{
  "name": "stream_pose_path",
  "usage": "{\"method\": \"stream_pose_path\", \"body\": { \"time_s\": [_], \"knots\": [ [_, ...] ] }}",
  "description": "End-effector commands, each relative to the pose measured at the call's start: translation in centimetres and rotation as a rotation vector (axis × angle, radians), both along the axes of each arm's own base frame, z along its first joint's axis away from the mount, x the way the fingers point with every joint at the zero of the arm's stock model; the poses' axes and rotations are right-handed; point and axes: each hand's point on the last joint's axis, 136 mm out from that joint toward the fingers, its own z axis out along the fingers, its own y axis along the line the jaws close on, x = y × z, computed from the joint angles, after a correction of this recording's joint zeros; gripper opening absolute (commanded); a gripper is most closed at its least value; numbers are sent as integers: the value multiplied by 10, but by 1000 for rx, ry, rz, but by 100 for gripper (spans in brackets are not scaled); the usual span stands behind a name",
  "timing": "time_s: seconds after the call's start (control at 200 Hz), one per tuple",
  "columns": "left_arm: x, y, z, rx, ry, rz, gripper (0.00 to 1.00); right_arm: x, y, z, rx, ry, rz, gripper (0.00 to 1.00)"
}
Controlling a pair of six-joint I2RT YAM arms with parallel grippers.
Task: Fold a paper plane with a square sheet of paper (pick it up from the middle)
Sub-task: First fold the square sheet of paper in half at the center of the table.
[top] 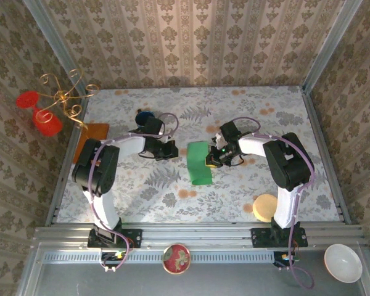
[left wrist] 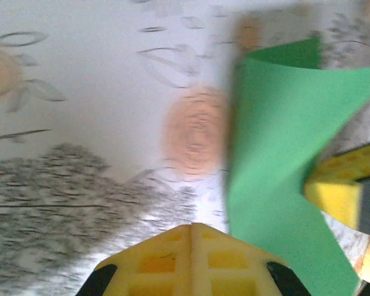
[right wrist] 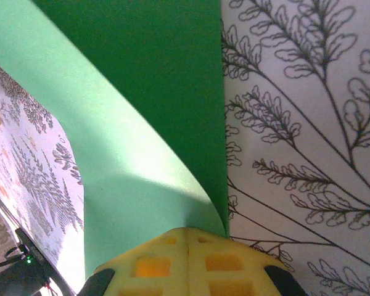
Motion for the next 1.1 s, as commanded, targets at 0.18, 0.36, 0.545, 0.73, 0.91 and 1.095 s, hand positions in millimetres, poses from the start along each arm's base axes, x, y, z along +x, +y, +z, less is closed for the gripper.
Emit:
{"method": "stream_pose_path", "body": {
  "time_s": [0.18, 0.36, 0.545, 0.73, 0.91, 1.095],
  "knots": [
    [3, -75, 10, -117, -63, -118, 0, -90, -86, -82, -442, 342, -24, 4],
    [15, -61, -22, -33, -77, -99, 0, -91, -88, -82, -449, 340, -26, 5],
    [31, -3, -48, 69, -67, 9, 0, -92, -90, -83, -453, 349, -33, 5],
    [28, 5, -21, 51, -146, -20, 0, -90, -90, -82, -452, 347, -37, 5],
    [18, -35, 10, -15, -210, -93, 0, -92, -88, -82, -443, 351, -37, 5],
    [19, -63, -3, -43, -171, -121, 0, -93, -88, -82, -439, 348, -41, 5]
  ]
}}
